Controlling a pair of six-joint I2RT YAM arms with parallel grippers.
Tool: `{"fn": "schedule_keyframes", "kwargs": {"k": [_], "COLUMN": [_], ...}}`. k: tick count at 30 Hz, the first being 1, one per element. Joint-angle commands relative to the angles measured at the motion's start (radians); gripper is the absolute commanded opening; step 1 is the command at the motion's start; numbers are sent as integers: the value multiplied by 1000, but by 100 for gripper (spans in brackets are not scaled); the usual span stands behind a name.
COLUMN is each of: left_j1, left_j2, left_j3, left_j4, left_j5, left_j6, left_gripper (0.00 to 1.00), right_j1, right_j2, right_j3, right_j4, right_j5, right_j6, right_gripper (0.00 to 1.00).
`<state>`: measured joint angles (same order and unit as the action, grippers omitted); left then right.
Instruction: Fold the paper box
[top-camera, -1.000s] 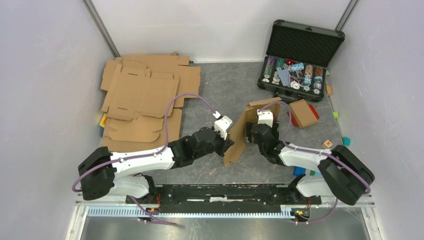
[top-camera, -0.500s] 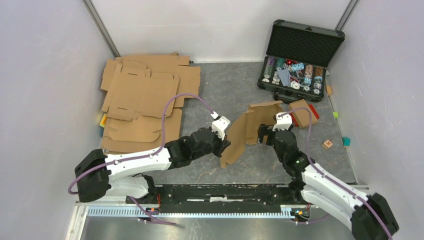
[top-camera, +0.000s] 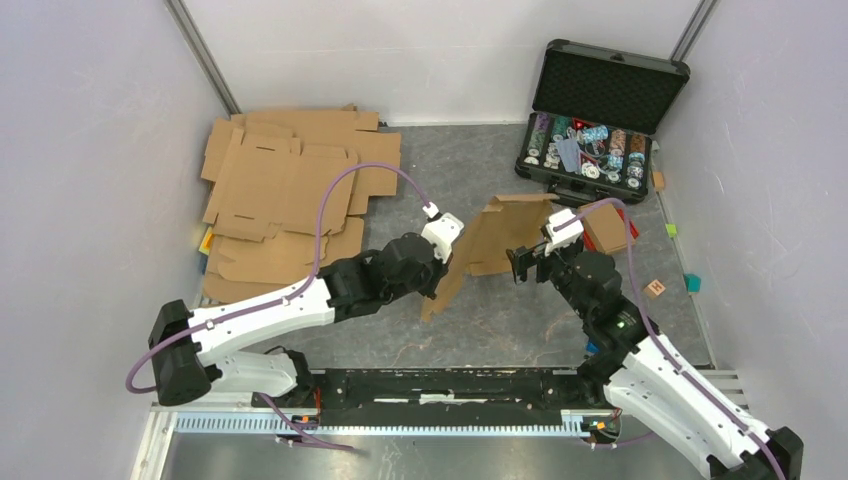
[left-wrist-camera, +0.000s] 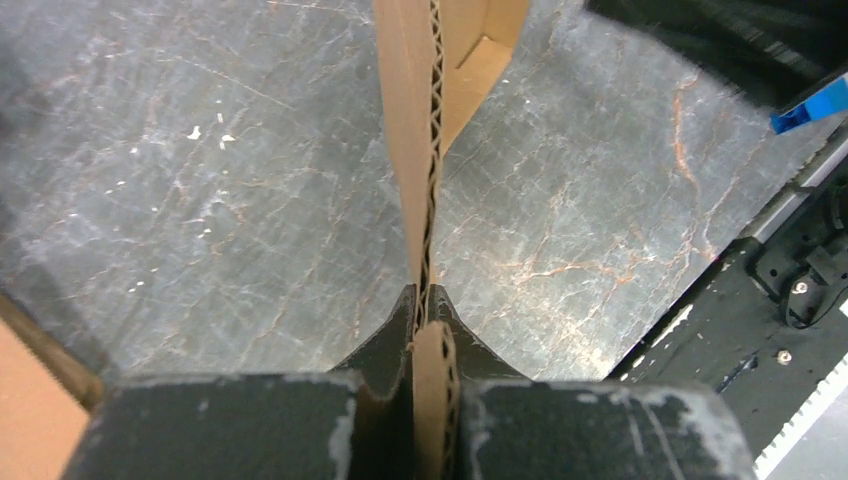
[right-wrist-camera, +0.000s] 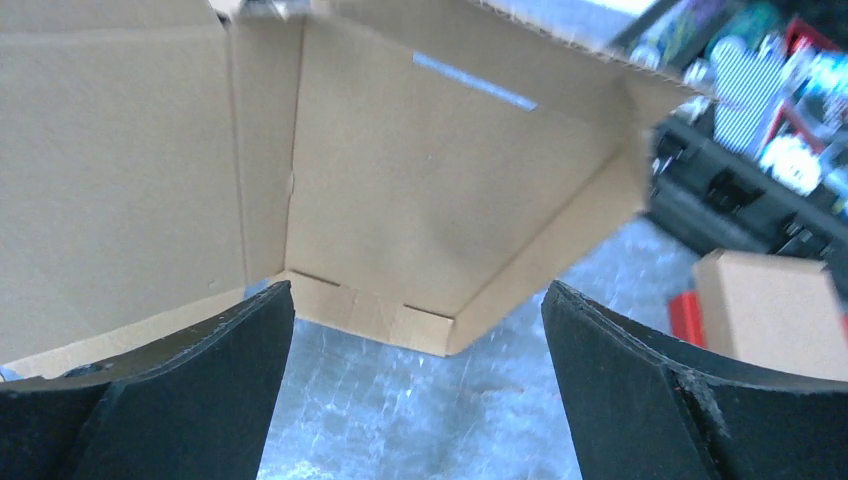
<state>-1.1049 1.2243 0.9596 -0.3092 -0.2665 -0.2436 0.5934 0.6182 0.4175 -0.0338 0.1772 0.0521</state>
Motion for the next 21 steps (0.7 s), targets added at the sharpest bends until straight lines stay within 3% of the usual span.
{"fn": "schedule_keyframes", "kwargs": {"k": [1,8,12,21], "left_j1": [5,5,5,5], "left_j2": [-30,-23,-40,-73], "left_j3": [93,179,189,218], "left_j4": [-155,-266,-275,-318], "left_j5": [-52,-56,-56,-7], "left_j6": [83,112,117,131], "left_gripper": [4,6,6,6], "right_j1": [-1,-1,-1,-2], "right_j2": [-36,-29,-40,-42], "right_j3": [135,254,197,153], "right_j4": [-63,-129,-58,63], "right_j5": [-36,29,-31,-221], "right_j6": [-129,-249,-327,-548], "right_gripper": [99,93,96,86]}}
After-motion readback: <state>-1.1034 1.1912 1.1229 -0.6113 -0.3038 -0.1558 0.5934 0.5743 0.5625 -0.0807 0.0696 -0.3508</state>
